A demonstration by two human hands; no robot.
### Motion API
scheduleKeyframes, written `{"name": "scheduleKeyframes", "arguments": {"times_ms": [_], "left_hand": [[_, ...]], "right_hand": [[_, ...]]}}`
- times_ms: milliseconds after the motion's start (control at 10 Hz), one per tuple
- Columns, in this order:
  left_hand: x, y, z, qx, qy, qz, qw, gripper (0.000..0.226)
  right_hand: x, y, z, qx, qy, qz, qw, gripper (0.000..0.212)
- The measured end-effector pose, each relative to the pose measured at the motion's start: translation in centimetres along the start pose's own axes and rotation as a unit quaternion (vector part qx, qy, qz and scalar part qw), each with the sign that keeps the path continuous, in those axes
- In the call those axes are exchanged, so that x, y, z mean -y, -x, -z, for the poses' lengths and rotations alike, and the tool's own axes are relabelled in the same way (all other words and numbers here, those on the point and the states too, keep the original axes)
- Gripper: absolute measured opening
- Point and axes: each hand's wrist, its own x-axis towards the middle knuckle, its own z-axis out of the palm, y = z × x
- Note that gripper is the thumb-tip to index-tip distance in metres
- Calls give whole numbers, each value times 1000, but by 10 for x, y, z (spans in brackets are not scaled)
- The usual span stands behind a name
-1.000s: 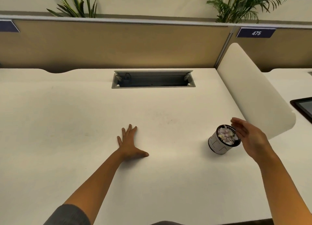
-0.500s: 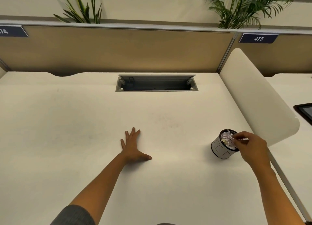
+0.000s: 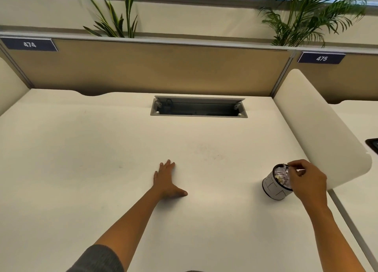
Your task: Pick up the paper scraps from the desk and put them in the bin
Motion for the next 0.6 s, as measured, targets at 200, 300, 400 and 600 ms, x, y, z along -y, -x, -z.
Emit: {"name": "scheduleKeyframes", "arguments": {"times_ms": [200,300,400,600], "left_hand": [[19,2,16,-63,83,6,995,103],[30,0,28,-89,99,-1,991,91],[51,-7,51,-137,93,-4,986,79],[76,-11,79,-197,47,-9,979,71]], "right_hand": [[27,-4,-24,-22,-33,8,999,15],[45,0,-43,-32,-44,44,998,15],[74,9,-76,-25,-80,98,992,14],[126,33,-148,30,-111,134,984,13]]}}
